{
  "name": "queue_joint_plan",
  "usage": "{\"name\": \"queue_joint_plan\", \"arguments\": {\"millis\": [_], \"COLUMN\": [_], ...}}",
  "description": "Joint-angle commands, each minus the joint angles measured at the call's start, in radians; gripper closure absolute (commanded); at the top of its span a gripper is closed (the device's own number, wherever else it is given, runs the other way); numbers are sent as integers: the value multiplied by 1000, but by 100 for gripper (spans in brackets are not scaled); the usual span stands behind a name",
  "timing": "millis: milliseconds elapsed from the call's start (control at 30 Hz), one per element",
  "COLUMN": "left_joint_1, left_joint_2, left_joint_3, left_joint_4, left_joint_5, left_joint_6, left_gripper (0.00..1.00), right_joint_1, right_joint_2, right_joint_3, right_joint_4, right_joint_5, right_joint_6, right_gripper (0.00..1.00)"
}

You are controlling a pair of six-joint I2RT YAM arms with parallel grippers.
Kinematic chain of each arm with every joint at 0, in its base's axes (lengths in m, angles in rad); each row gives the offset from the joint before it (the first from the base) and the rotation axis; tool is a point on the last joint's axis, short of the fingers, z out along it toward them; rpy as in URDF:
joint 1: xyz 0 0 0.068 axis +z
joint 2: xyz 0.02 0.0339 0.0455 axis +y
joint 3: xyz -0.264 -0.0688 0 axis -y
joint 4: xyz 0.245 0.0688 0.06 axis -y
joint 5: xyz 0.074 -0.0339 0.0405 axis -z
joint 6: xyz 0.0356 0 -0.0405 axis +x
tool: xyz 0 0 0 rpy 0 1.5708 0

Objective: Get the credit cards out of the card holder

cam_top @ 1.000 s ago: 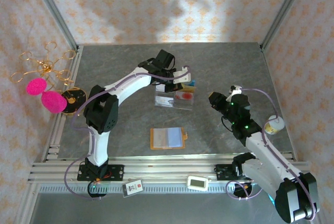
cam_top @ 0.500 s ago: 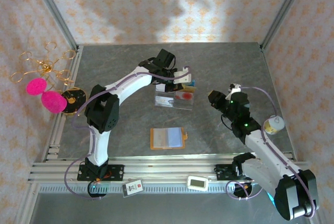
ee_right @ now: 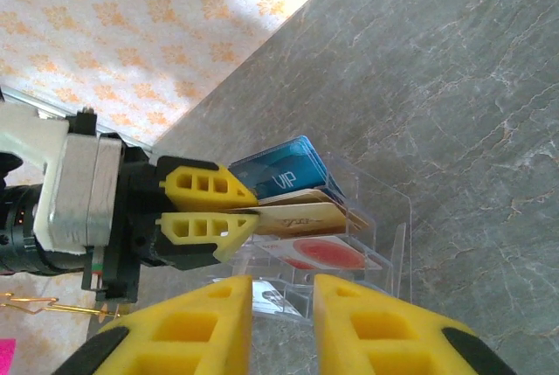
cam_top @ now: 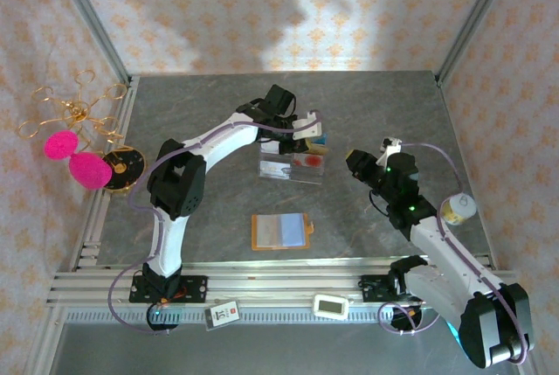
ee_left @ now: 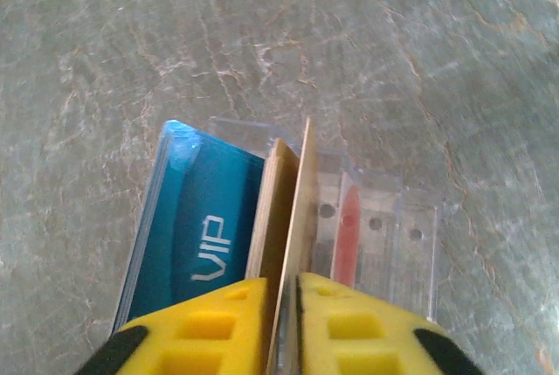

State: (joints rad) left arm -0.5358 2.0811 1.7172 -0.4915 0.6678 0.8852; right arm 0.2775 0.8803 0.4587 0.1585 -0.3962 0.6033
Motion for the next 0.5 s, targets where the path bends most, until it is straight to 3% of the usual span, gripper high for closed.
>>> {"name": "queue_joint_plan", "arguments": {"millis": [0,167,300,400,467], "left_joint_1": [6,7,7,7,4], "left_joint_2": [-31,-65,-152,-257,-331], "left_joint_3": [-30,-49,-94,-159,-233], "left_joint_4": [67,95,168,268,409], "left_joint_5": [-32,-31,36,96,112], "left_joint_6": [-79,-147,-220,-311,-440], "left_gripper": [74,71,71,71,71], "right_joint_1": [-6,-6,-6,-4,34], "right_joint_2": [-3,-8,0,32,57], "right_joint_3": [32,26,26,26,21], "right_joint_4": [31,31,33,41,36], "right_joint_5": [-18,-26,-49,-117,-110], "right_joint_6": [-20,-23,-32,-51,-73], "right_gripper": [74,65,62,61,61]}}
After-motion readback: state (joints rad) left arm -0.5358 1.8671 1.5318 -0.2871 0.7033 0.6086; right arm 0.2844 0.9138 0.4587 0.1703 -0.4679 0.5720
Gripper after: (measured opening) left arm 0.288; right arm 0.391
